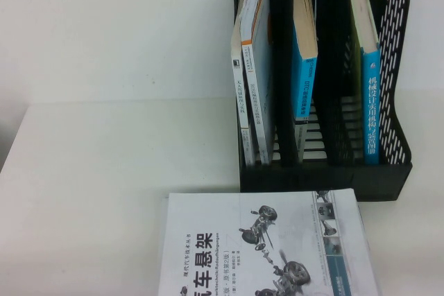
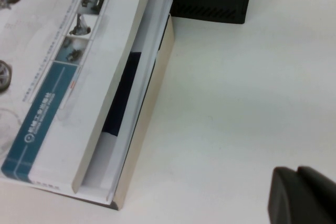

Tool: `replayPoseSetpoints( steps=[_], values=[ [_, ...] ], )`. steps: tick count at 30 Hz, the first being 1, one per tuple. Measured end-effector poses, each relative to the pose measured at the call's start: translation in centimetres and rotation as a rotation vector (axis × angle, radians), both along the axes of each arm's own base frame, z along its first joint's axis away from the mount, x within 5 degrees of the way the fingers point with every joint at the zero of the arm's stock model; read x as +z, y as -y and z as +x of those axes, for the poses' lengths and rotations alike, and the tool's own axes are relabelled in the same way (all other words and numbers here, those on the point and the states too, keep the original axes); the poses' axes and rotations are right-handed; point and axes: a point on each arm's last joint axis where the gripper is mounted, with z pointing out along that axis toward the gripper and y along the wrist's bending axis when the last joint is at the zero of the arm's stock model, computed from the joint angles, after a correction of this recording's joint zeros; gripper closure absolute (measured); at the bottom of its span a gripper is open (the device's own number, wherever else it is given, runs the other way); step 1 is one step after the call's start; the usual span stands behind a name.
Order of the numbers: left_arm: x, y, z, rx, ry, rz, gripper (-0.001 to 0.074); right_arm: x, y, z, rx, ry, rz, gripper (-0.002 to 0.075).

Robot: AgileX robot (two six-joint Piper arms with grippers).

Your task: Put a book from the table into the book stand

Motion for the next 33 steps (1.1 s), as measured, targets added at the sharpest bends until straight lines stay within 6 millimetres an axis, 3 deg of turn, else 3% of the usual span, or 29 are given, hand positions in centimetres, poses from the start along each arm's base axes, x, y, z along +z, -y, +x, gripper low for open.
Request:
replayPoseSetpoints(
  steps=[33],
  values=[
    [-0.01, -0.44, 0.06, 0.072, 0.003, 0.038, 0.0737, 0.0, 0.0, 0.0, -0.002, 0.0, 0.002, 0.0721]
  ],
)
